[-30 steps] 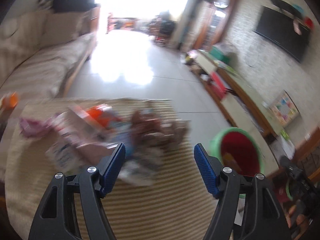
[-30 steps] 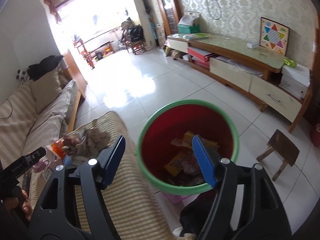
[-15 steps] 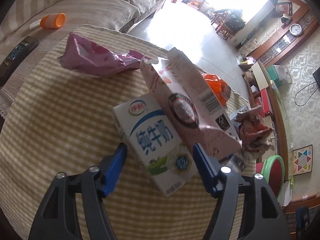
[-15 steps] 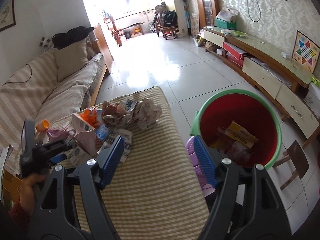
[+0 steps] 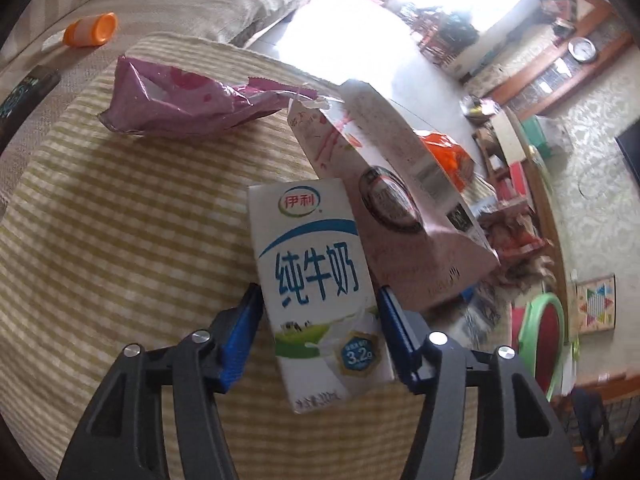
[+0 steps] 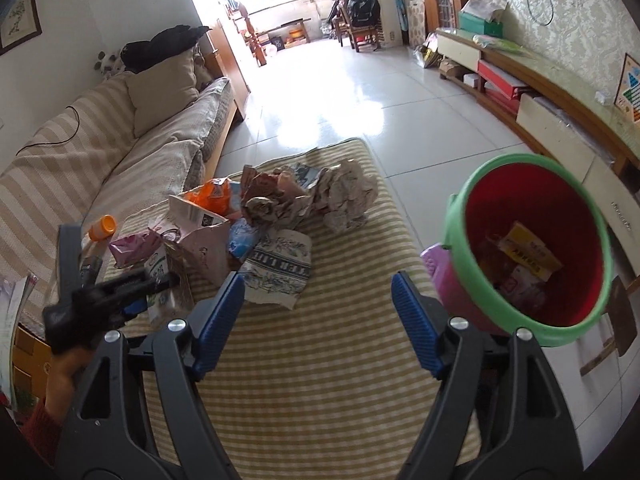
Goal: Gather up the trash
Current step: 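Grasp the white milk carton with the left tool while the right tool grasps the printed paper cup, then carry the milk carton and paper cup over the red bucket with both tools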
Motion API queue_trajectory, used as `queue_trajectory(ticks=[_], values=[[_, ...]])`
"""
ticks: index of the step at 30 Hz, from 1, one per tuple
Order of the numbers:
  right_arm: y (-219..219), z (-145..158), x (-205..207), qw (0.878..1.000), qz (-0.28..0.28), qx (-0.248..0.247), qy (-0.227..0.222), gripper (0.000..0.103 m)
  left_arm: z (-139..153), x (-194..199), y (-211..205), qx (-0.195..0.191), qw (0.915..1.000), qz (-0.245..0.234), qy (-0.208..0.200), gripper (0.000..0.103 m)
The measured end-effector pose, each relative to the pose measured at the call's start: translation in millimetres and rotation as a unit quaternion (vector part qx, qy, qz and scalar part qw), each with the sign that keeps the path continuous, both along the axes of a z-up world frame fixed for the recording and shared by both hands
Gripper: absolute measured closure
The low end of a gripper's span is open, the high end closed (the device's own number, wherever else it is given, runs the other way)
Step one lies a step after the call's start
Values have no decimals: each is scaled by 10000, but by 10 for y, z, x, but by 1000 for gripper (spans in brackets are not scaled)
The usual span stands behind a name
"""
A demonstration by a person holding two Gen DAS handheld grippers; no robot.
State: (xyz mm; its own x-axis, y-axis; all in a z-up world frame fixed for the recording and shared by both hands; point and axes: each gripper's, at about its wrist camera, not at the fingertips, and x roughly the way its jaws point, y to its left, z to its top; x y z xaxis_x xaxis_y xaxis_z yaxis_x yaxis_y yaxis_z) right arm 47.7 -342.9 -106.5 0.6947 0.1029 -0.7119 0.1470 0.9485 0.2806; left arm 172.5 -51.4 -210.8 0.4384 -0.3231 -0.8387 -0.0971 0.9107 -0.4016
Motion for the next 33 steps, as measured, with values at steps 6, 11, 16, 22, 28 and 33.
queue_trajectory(ticks=[6,11,16,22,28,33], values=[[233,-300,467,9988,178,284,350,29,197,-414,290,358,9974,-595,-171,49],[358,-586,843,9967,60,366,719,29,179,-636,465,560,9961,-650,-213,49],[488,-761,1020,9946,153,215,1004,29,123,-691,485,624,9963,-541,-244,48],[522,-707,969,9951,256,348,887,44,132,-750,475,754,9952,-524,-352,47],[527,-536,633,9953,471,445,718,45,102,-698,482,789,9957,-382,-308,38],[605,-487,287,9940,706,369,750,45,107,-644,470,783,9961,-276,-303,35]])
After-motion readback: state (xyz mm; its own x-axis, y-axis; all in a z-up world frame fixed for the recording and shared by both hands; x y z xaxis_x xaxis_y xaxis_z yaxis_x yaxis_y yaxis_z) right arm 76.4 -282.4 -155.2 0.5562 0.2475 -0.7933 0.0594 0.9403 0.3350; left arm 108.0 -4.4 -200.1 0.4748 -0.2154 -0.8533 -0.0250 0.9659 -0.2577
